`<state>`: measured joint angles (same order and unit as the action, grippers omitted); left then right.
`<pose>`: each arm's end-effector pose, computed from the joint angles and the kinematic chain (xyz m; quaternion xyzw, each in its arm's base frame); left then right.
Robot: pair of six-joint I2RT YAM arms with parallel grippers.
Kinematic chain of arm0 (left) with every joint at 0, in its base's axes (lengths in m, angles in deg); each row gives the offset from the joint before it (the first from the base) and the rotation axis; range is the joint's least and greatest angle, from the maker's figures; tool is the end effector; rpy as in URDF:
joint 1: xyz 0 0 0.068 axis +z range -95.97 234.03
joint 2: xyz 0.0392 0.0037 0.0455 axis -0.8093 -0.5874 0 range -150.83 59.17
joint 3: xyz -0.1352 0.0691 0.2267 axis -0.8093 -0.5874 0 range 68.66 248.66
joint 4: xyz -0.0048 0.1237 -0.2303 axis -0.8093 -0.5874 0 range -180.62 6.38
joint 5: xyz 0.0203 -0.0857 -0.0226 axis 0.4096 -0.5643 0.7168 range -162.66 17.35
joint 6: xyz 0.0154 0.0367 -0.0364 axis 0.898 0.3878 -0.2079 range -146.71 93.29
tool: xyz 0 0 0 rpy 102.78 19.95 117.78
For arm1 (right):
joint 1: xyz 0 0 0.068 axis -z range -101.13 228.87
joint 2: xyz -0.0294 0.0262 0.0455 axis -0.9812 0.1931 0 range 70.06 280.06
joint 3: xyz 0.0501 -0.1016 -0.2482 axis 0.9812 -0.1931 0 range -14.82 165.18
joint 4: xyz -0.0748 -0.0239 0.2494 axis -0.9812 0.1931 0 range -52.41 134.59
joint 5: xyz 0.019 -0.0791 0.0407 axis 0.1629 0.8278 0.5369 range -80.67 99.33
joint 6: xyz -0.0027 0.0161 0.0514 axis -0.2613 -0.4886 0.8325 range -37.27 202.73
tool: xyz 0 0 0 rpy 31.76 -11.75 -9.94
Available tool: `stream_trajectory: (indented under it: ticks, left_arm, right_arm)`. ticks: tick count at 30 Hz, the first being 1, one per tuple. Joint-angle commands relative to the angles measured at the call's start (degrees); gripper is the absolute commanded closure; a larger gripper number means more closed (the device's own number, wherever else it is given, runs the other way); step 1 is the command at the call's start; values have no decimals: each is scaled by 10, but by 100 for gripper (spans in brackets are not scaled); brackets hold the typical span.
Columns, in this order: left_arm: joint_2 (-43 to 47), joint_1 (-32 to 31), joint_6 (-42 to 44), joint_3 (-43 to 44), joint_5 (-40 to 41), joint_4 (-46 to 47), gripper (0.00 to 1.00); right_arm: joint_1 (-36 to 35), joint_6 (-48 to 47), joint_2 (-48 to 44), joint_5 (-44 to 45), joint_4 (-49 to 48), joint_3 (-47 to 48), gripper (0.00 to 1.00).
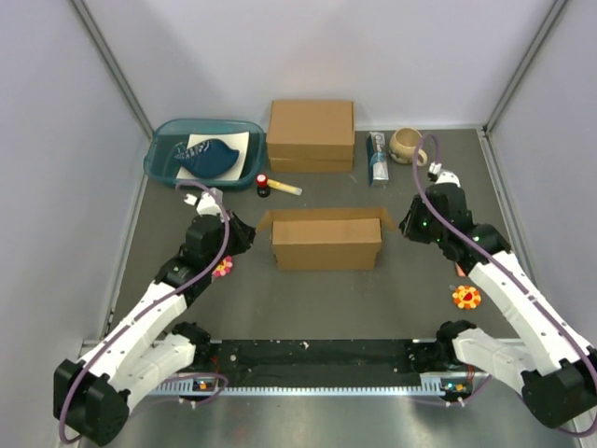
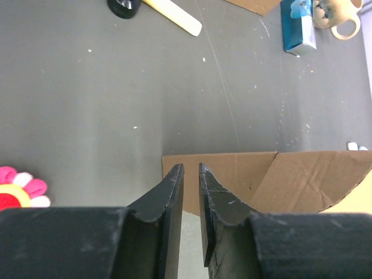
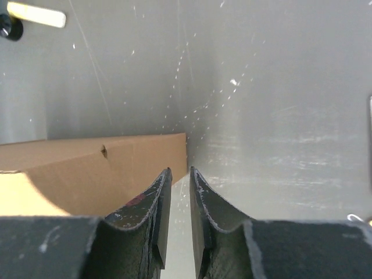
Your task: Fold the paper box
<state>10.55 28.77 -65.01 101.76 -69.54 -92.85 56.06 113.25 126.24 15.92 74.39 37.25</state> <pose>0.1791 -0.0824 0.2579 -0.1102 0.8348 -0.2644 0.4702 0.1901 0.0755 0.3035 0.0849 0.9044 0.1394 0.3942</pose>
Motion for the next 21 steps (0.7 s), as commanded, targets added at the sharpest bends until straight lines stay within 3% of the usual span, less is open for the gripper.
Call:
stream_trajectory:
  ticks: [1,5,9,21]
  left_arm:
    - [19,3,19,26,65,-34,75]
    - [47,3,17,22,114,-61,67]
    - [97,3,4,8,190,-70,62]
    - [150,3,-7,14,222,-71,50]
  right_arm:
    - [7,-49,-42,75,43,63,80]
    - [7,-73,-87,69,43,94,76]
    - [7,-110,-109,-29,-7,84,61]
    - [7,-149,-69,-134,-58,53,53]
